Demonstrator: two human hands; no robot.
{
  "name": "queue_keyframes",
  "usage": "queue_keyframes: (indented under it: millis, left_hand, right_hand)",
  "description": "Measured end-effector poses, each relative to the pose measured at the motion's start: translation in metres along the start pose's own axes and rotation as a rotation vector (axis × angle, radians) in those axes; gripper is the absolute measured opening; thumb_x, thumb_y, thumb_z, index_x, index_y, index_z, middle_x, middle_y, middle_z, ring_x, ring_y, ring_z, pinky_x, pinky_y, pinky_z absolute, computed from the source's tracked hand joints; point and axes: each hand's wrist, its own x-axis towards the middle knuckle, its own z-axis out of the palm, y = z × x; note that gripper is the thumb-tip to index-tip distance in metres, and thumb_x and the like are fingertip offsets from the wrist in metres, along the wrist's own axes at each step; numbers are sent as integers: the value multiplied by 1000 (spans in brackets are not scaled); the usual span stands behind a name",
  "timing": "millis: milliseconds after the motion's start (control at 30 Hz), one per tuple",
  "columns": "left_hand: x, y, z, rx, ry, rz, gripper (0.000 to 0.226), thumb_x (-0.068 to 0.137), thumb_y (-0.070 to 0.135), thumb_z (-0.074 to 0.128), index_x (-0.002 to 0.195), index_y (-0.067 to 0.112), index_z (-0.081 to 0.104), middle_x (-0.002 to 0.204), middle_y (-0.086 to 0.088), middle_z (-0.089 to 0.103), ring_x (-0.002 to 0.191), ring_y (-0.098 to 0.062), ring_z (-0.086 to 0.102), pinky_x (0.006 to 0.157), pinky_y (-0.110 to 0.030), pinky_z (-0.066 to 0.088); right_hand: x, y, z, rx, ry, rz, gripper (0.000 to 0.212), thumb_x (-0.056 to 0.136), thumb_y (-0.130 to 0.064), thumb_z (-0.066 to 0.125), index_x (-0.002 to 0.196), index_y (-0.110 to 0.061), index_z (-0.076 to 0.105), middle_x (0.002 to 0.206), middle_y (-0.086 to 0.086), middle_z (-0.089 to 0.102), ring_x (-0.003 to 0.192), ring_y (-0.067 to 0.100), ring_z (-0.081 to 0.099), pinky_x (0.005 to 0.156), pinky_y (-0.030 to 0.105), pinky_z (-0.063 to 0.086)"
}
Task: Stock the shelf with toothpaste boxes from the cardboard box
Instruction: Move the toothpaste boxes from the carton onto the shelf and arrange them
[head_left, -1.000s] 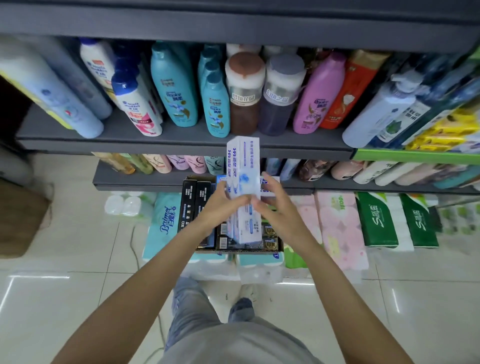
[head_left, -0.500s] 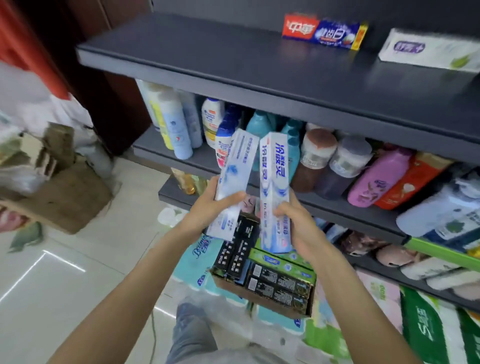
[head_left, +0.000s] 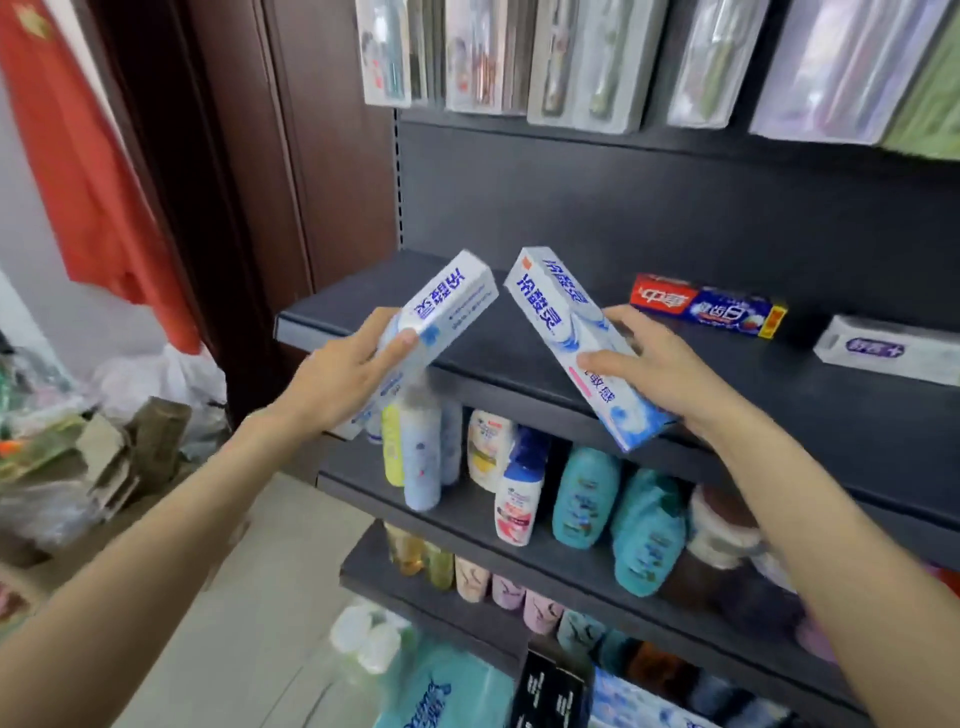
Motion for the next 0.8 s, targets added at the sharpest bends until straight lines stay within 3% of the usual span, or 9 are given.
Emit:
queue_keyframes:
  millis: [100,200,300,400,567,667,733,800]
  left_hand:
    - [54,-39,-23,385,38,180,55,83,68,20,132,44,31,111,-5,59,104,-30,59,78,-38,42]
    - [107,-71,-44,628,75,445,67,81,73,22,135,36,40,96,-8,54,86,-33,58,72,-39,48]
    - [148,-97,-56,695,168,599,57,79,63,52,128,33,53,92,-8,55,78,-29,55,69,-38,51]
    - [178,-120,-65,641,202,654,64,69,52,74,125,28,56,93,-5,57,79,-26,55,68,-36,50]
    - [210,-148,-70,572,282,665,66,62,52,79,121,27,60,95,1,58,81,-22,55,66,-34,51]
    - [218,-156,-67,495,277,598,65,66,67,66,120,30,58,96,4,57,85,-19,56,64,-35,54]
    - [223,-153,-66,403,229,446,68,65,77,49,117,33,54,99,8,55,90,-16,57,66,-35,52]
    - [228,-141,-65,265,179,243,64,66,79,50,111,33,51,99,11,56,89,-14,58,71,-33,48]
  right_hand:
    - [68,-17,5,-419,-8,-93,42,81,-26,71,120,-29,57,105,-12,63,90,9,58,70,22,40]
    - [139,-30,18,-673,5,-148,46,77,-27,72,122,-24,60,112,-3,66,98,19,61,83,31,46]
    - [212,-39,35,-754,26,-124,51,75,-28,74,122,-25,57,115,-2,66,101,22,61,86,33,46]
    - [276,-38,59,-818,-1,-127,53,76,-27,72,123,-32,49,118,-1,64,100,27,60,84,39,49]
    - [339,-15,104,-1046,28,-202,40,86,-26,64,123,-30,49,121,3,57,105,29,55,75,33,42]
    - [351,3,114,-1195,16,-288,35,93,-15,52,126,-24,51,124,0,54,114,23,46,75,32,42]
    - [350,7,112,-1144,51,-299,31,94,-15,49,124,-21,57,126,-2,55,116,20,44,84,31,41]
    - [335,1,109,-895,190,-292,24,93,-19,54,114,-18,66,120,-2,60,112,19,48,92,28,39]
